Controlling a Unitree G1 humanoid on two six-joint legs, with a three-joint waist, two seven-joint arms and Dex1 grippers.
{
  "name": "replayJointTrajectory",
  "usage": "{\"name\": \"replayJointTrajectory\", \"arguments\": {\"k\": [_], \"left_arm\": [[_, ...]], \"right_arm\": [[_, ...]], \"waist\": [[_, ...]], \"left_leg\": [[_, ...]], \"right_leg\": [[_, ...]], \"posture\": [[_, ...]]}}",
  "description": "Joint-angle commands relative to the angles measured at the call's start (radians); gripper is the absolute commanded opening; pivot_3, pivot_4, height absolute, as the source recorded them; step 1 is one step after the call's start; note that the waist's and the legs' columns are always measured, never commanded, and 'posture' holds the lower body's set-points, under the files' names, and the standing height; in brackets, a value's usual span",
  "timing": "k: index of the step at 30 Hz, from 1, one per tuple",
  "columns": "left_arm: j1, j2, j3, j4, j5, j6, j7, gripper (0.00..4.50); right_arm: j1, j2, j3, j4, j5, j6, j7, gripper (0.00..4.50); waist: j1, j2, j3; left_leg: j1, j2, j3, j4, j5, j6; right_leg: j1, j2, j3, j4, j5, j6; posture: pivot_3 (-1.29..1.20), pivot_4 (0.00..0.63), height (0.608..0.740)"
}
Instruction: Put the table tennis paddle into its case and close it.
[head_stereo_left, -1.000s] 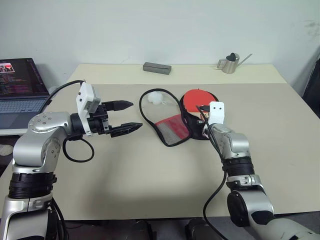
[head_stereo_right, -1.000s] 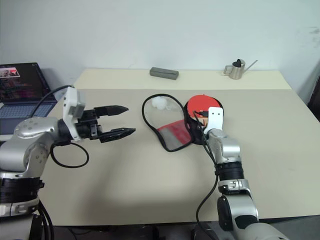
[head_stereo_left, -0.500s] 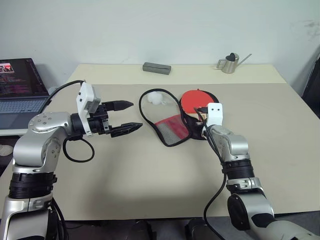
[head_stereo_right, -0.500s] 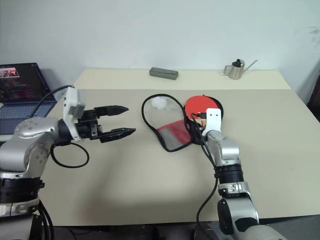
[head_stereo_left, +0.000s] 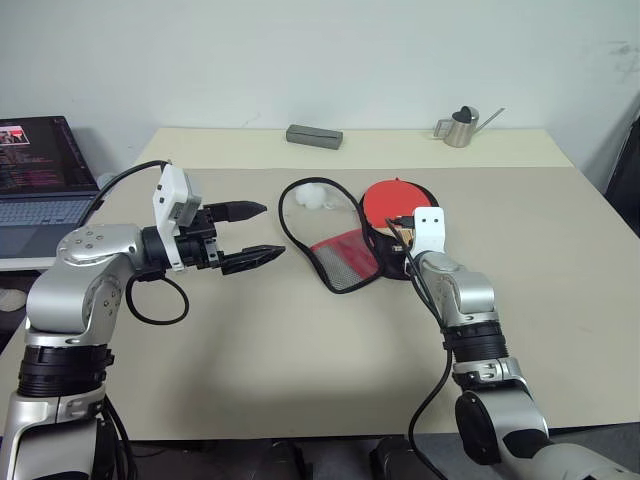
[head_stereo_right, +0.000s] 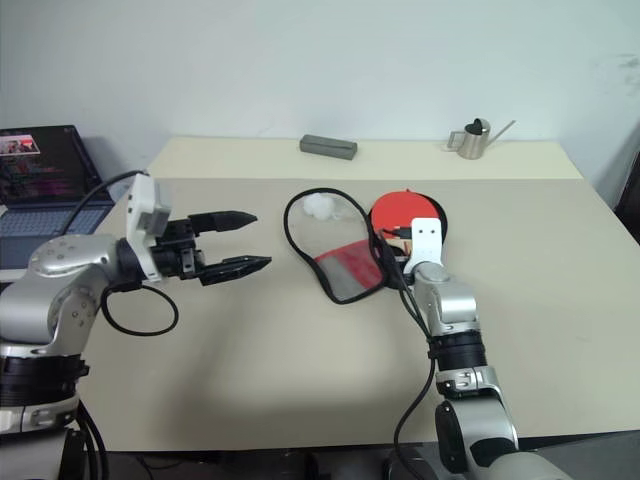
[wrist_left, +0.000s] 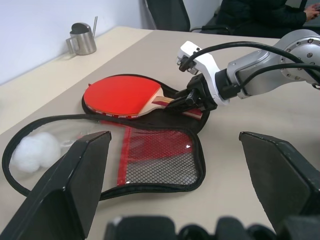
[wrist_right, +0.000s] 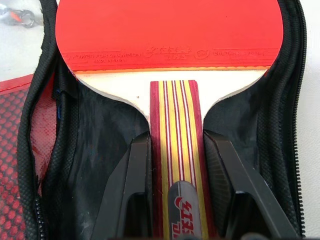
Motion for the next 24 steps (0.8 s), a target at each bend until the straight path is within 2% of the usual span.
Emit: {"name": "replayJointTrajectory", "arguments": {"k": [1,7,13,18,24], "left_arm": [[-0.021,0.004,0.009,-0.018,-0.01,-0.016,0.001,4.5],[-0.021,0.004,0.009,-0.02,-0.01,-0.015,0.003,4.5],[-0.021,0.004,0.009,-0.019,-0.009,-0.016,0.006,4.5],[-0.018,0.003,0.013,-0.02,-0.011,-0.015,0.01,4.5],[-0.012,0.001,0.029,-0.004,-0.011,-0.013,0.032,4.5]], "right_arm": [[0.008,-0.004,0.004,-0.037,-0.011,-0.014,-0.002,1.07],[0.005,0.004,0.0,-0.031,-0.004,-0.008,0.004,1.07],[0.006,0.019,-0.009,-0.056,-0.001,0.0,-0.014,2.98],[0.03,0.038,-0.001,-0.206,0.001,0.013,-0.031,2.98],[0.053,-0.002,0.008,-0.428,0.063,0.124,0.072,2.98]], "waist": [[0.0,0.0,0.0],[0.0,0.0,0.0],[0.0,0.0,0.0],[0.0,0.0,0.0],[0.001,0.0,0.0]], "left_leg": [[0.0,0.0,0.0,0.0,0.0,0.0],[0.0,0.0,0.0,0.0,0.0,0.0],[0.0,0.0,0.0,0.0,0.0,0.0],[0.0,0.0,-0.001,-0.001,0.0,0.0],[0.0,0.0,-0.002,-0.001,0.0,0.0]], "right_leg": [[0.0,0.0,0.0,0.0,0.0,0.0],[0.0,0.0,0.0,0.0,0.0,0.0],[0.0,0.0,0.0,0.0,0.0,0.0],[0.0,0.0,0.0,0.0,0.0,0.0],[0.0,0.0,0.0,0.0,0.0,0.0]], "posture": [[0.0,0.15,0.74],[0.0,0.15,0.74],[0.0,0.15,0.74],[0.0,0.15,0.74],[0.0,0.15,0.74]]}}
